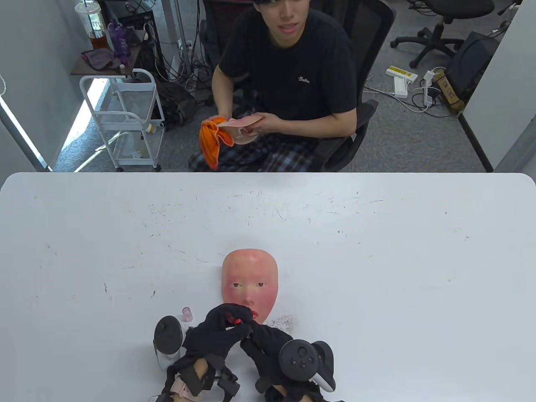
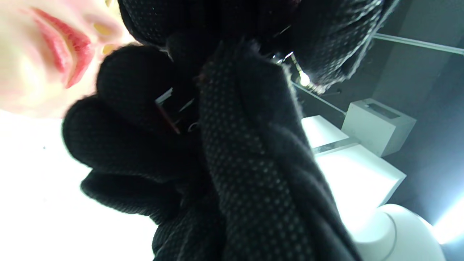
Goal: Apply lipstick on mannequin lips
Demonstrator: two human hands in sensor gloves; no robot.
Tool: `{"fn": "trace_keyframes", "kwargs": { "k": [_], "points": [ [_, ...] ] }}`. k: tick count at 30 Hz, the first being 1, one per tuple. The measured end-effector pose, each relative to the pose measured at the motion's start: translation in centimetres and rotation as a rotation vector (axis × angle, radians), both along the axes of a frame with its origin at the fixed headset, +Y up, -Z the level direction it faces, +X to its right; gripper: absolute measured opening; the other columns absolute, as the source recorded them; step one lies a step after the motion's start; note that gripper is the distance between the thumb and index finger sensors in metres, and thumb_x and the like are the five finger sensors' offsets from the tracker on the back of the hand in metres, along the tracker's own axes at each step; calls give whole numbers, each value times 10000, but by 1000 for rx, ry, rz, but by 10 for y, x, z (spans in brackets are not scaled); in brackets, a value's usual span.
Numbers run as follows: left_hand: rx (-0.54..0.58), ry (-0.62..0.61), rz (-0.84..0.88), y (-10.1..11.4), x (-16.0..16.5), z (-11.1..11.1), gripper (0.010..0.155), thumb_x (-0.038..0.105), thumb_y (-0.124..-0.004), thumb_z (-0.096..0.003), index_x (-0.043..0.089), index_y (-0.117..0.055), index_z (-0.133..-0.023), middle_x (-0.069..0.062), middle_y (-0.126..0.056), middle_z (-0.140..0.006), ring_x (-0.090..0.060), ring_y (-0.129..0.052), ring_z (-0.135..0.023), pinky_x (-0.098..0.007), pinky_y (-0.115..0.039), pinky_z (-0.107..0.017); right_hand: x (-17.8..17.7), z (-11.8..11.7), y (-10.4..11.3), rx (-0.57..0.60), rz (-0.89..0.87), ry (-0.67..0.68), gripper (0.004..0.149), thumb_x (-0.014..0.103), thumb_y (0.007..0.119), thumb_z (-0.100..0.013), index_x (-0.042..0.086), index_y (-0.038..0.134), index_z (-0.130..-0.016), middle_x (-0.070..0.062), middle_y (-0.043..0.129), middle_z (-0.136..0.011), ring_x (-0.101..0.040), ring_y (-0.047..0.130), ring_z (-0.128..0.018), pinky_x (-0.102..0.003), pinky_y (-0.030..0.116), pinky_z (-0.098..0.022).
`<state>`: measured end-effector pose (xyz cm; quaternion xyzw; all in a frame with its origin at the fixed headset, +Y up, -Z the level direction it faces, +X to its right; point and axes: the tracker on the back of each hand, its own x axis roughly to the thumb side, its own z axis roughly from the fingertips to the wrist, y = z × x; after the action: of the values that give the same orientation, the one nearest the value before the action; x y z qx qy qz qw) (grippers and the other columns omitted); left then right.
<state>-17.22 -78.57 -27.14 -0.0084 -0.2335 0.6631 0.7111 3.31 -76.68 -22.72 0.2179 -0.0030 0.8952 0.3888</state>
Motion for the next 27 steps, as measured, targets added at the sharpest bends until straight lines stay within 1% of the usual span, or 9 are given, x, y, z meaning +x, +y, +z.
{"fn": "trace_keyframes", "kwargs": {
  "k": [2, 3, 6, 9, 12, 14, 18, 24, 27],
  "points": [
    [-32, -61, 57, -3, 3, 0, 490, 509, -794, -508, 330, -764, -963, -27, -808, -991, -329, -746, -938, -478, -683, -683, 2, 0, 0, -2, 0, -31, 528, 398, 755, -477, 137, 730, -936, -94, 908, -800, -305, 921, -627, -454, 737, -509],
    [-61, -66, 106, -3, 4, 1, 505, 470, -795, -508, 305, -771, -985, -39, -806, -1006, -349, -732, -951, -498, -668, -690, 3, -1, 0, -7, -14, -41, 528, 400, 754, -478, 140, 730, -937, -92, 909, -800, -304, 921, -627, -453, 738, -509],
    [-56, -47, 131, -2, 3, 1, 476, 407, -831, -486, 271, -837, -942, -59, -852, -978, -356, -759, -938, -516, -676, -681, 6, -2, -1, -23, -37, -31, 523, 396, 761, -474, 151, 733, -936, -99, 908, -802, -311, 919, -628, -457, 734, -510],
    [6, 10, 39, 2, -4, -1, 446, 455, -876, -448, 316, -855, -871, 0, -901, -912, -299, -839, -880, -462, -746, -643, 2, -1, 0, -5, -5, -21, 523, 397, 758, -475, 156, 734, -939, -95, 908, -804, -308, 920, -629, -455, 736, -511],
    [29, 39, -1, 3, -4, 1, 413, 503, -887, -444, 355, -798, -820, 48, -860, -888, -262, -819, -871, -434, -735, -652, 0, 1, 0, 10, 23, -23, 526, 398, 758, -475, 157, 732, -941, -94, 908, -806, -307, 919, -631, -456, 735, -512],
    [12, 24, 17, 2, -2, 1, 415, 508, -870, -462, 353, -774, -835, 43, -838, -902, -272, -799, -881, -443, -716, -661, 0, 1, 1, 17, 19, -25, 526, 399, 761, -474, 151, 736, -936, -93, 910, -800, -307, 921, -625, -455, 737, -508],
    [-30, -44, 99, -3, 3, 1, 474, 476, -816, -504, 318, -773, -949, -22, -813, -980, -331, -746, -934, -490, -670, -687, 4, 1, 1, 19, 9, -56, 527, 403, 763, -474, 147, 737, -934, -92, 912, -794, -305, 923, -621, -454, 738, -506],
    [70, 52, 11, 5, 0, 4, 427, 491, -850, -478, 330, -782, -868, 20, -840, -915, -286, -792, -892, -453, -709, -670, 2, 1, 1, 26, 22, -40, 528, 406, 759, -474, 161, 735, -941, -95, 911, -803, -308, 920, -628, -458, 736, -509],
    [67, 61, 5, 3, 0, 5, 422, 519, -850, -488, 346, -754, -861, 38, -823, -911, -272, -782, -893, -444, -703, -673, 1, 2, 1, 42, 39, -44, 527, 407, 761, -474, 160, 740, -939, -92, 914, -798, -307, 923, -623, -457, 737, -507]
  ]
}}
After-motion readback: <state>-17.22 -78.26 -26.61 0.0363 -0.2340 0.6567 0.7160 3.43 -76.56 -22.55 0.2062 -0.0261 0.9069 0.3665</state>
